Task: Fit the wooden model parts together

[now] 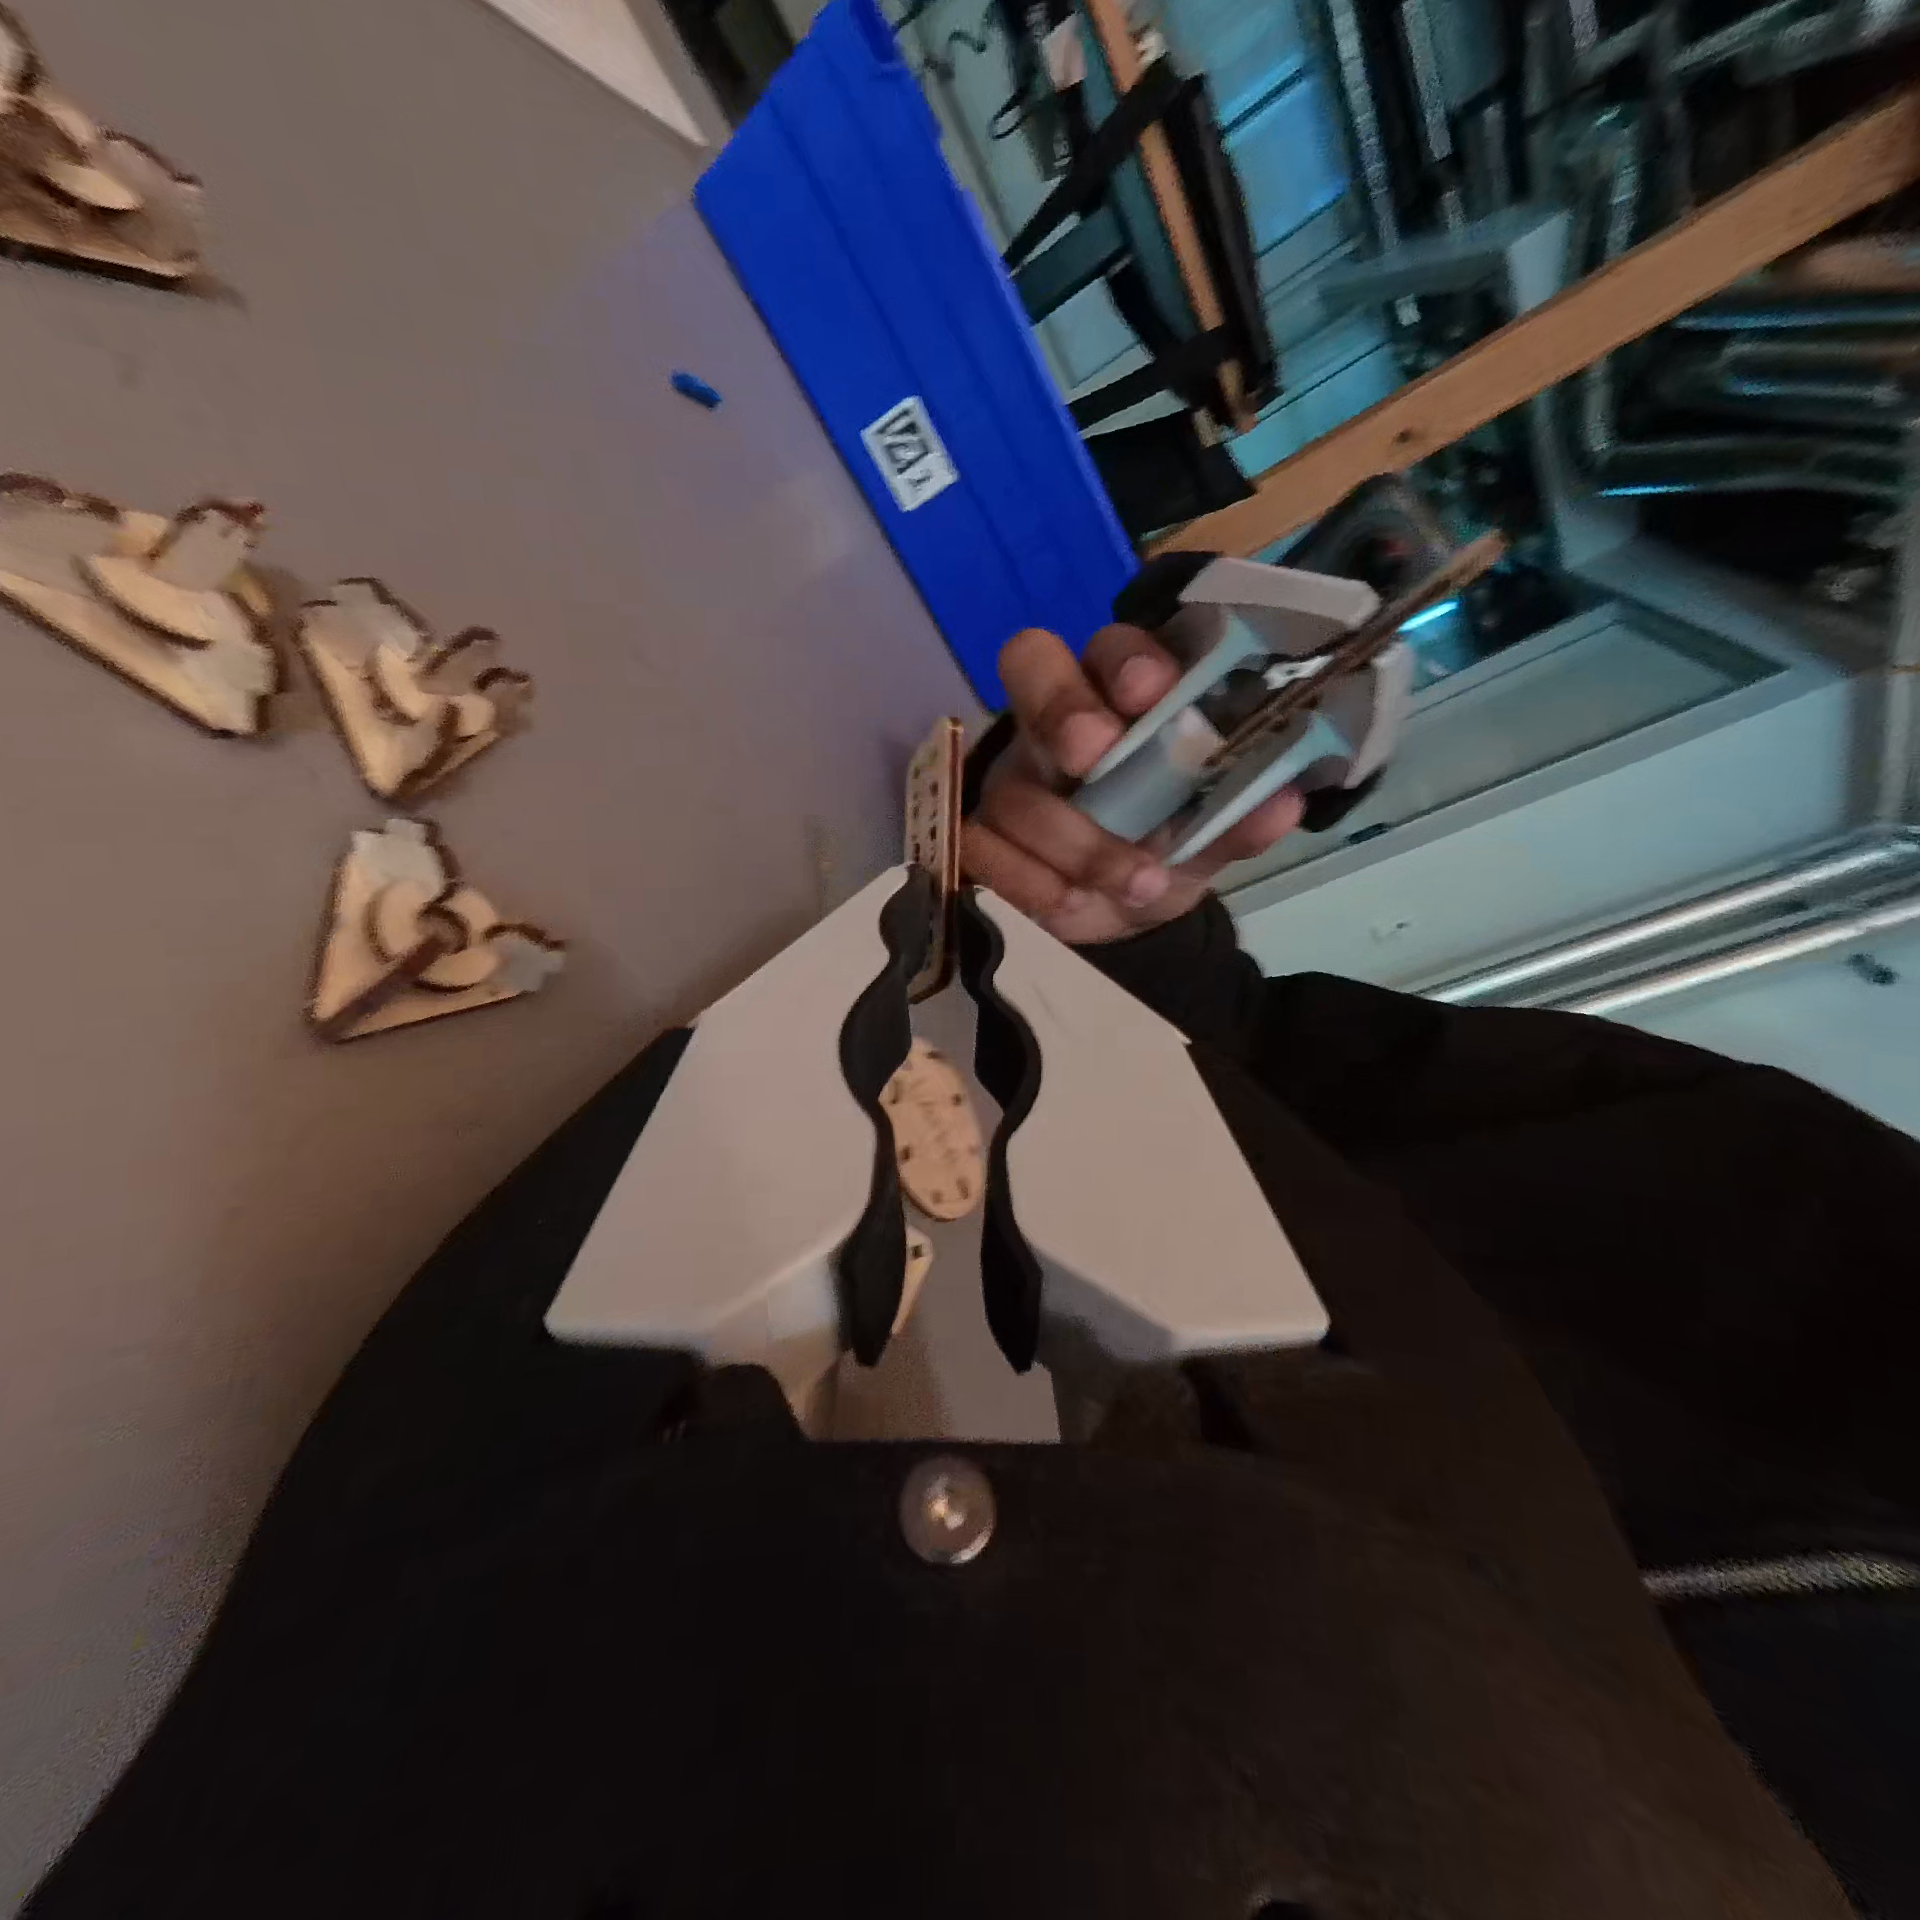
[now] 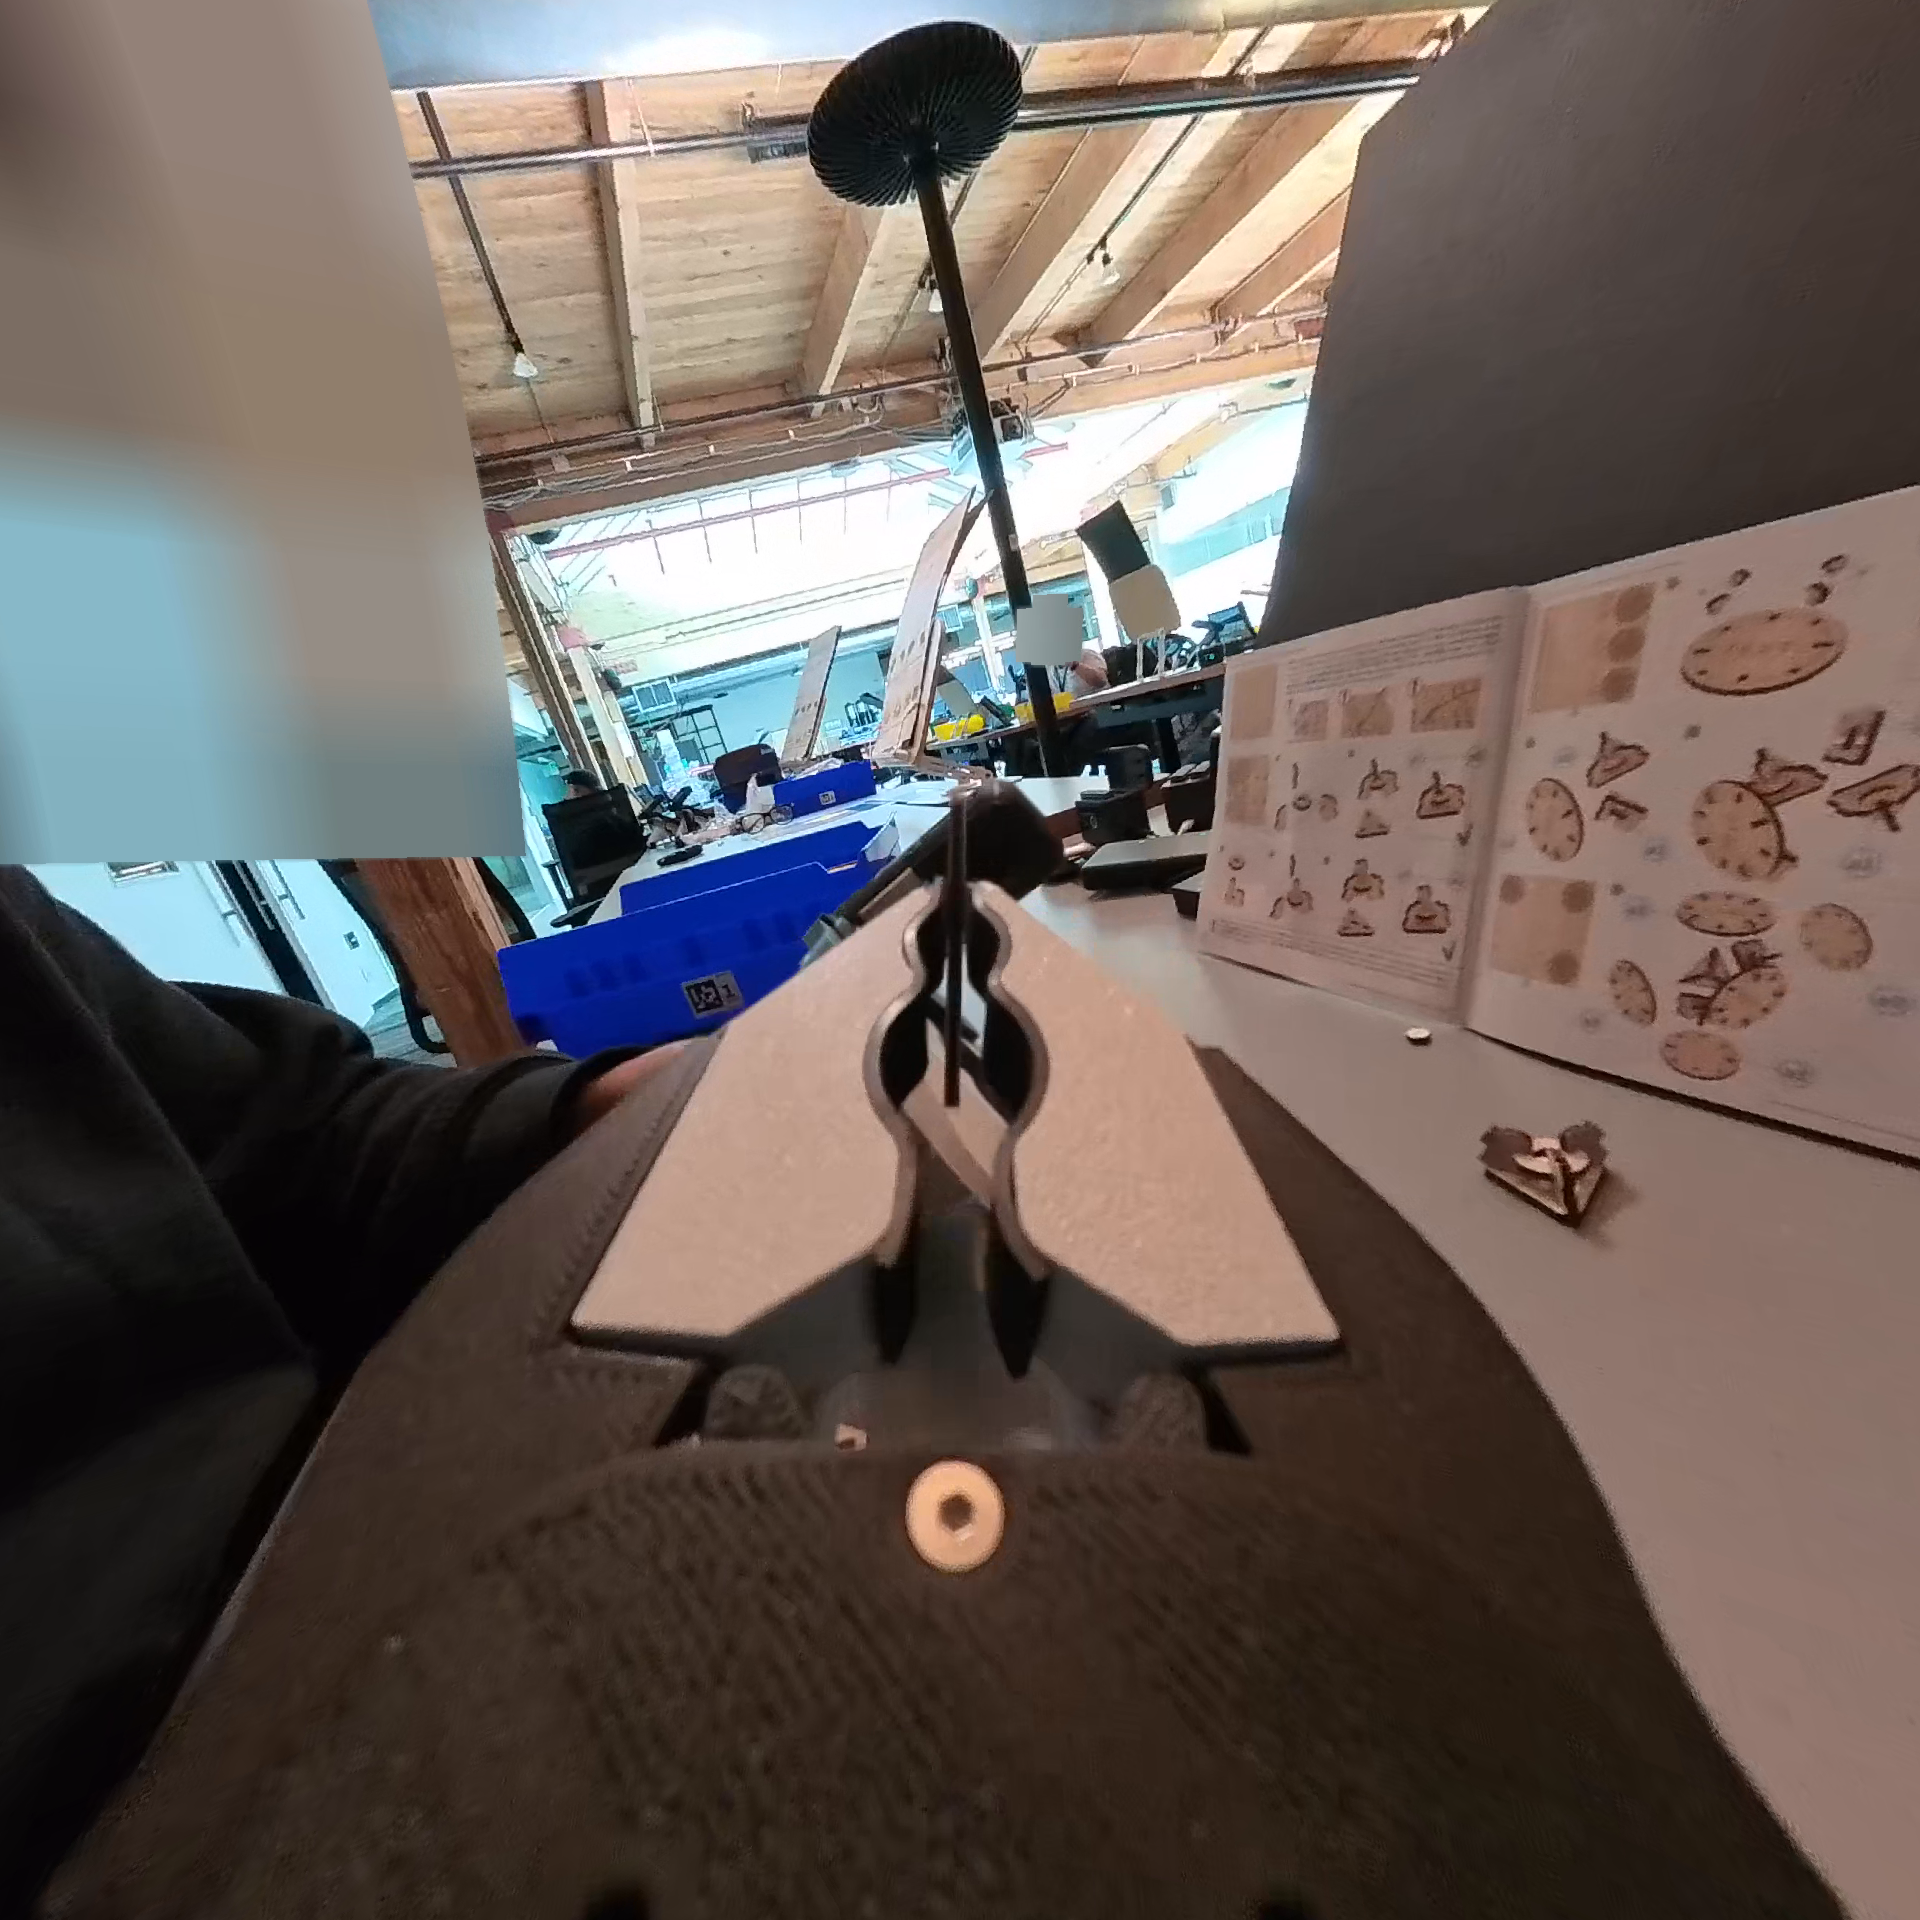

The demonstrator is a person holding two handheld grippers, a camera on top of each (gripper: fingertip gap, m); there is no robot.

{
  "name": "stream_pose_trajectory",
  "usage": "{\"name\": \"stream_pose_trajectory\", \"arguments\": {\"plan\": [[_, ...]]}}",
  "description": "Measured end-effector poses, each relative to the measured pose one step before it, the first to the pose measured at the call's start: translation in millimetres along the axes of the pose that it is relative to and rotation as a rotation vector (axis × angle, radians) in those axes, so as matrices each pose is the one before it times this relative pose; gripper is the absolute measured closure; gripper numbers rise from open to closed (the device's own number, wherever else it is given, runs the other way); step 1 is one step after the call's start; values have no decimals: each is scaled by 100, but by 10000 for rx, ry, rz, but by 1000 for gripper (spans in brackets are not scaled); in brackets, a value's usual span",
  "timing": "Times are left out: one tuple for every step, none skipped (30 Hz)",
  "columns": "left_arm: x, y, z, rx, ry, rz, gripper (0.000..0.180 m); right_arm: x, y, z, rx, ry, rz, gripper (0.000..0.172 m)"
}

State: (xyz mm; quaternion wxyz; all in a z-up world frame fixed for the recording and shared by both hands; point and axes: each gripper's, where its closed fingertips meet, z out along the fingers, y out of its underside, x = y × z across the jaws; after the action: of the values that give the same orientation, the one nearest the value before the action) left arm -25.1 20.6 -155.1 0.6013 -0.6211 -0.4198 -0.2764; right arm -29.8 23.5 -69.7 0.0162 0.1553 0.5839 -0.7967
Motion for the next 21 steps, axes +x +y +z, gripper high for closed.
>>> {"name": "stream_pose_trajectory", "arguments": {"plan": [[-804, 127, -45, -128, -541, 180, 179, -30, 82, 39, -49, -1, -25, 172], [-650, 201, -1, -212, -481, 254, 178, -43, 10, 15, -13, -2, -29, 172], [-231, 88, -1, -157, -249, 236, 177, 3, -9, -5, -9, 17, -22, 172], [-7, -113, -82, 6, -130, 207, 177, 60, -12, -11, -14, 43, -9, 172], [-35, -136, -149, 42, -156, 203, 177, 73, -29, -29, 2, 37, 2, 172], [-57, -219, -170, 73, -171, 219, 175, 73, -49, -36, 26, 38, 18, 172], [-42, -284, -183, 100, -166, 221, 172, 68, -64, -37, 31, 27, 31, 172], [5, -329, -205, 132, -131, 244, 168, 49, -50, -22, 25, 19, 39, 172], [329, -590, -218, 303, 62, 341, 162, 61, -21, -13, 15, 25, 32, 172], [662, -673, -249, 371, 266, 366, 156, 47, -26, -15, 15, 27, 25, 172], [719, -567, -209, 312, 306, 296, 152, -10, -28, 5, 16, -1, 27, 172], [935, -464, -172, 241, 457, 261, 148, -53, 18, 25, 0, -19, 34, 172], [1084, -526, -149, 282, 565, 233, 148, -76, 74, 44, -33, -32, 58, 172], [1010, -599, -130, 370, 514, 217, 146, -146, 79, 76, -34, -78, 87, 172], [764, -284, 0, 162, 349, 226, 146, -190, -13, 85, 38, -110, 136, 172], [414, 190, 168, -162, 137, 199, 146, -106, -125, 67, 139, -61, 204, 172], [304, 516, 319, -342, 85, 192, 146, -12, -273, 17, 260, -18, 247, 172], [363, 621, 434, -361, 156, 111, 145, -40, -358, -12, 347, -50, 232, 172], [321, 561, 459, -254, 163, 4, 146, 79, -273, -9, 309, 27, 162, 172], [162, 411, 419, -115, 89, -99, 145, 117, -114, -3, 222, 70, 64, 172], [160, 195, 313, 36, 122, -142, 146, -21, 84, 66, 91, 0, 4, 172]]}}
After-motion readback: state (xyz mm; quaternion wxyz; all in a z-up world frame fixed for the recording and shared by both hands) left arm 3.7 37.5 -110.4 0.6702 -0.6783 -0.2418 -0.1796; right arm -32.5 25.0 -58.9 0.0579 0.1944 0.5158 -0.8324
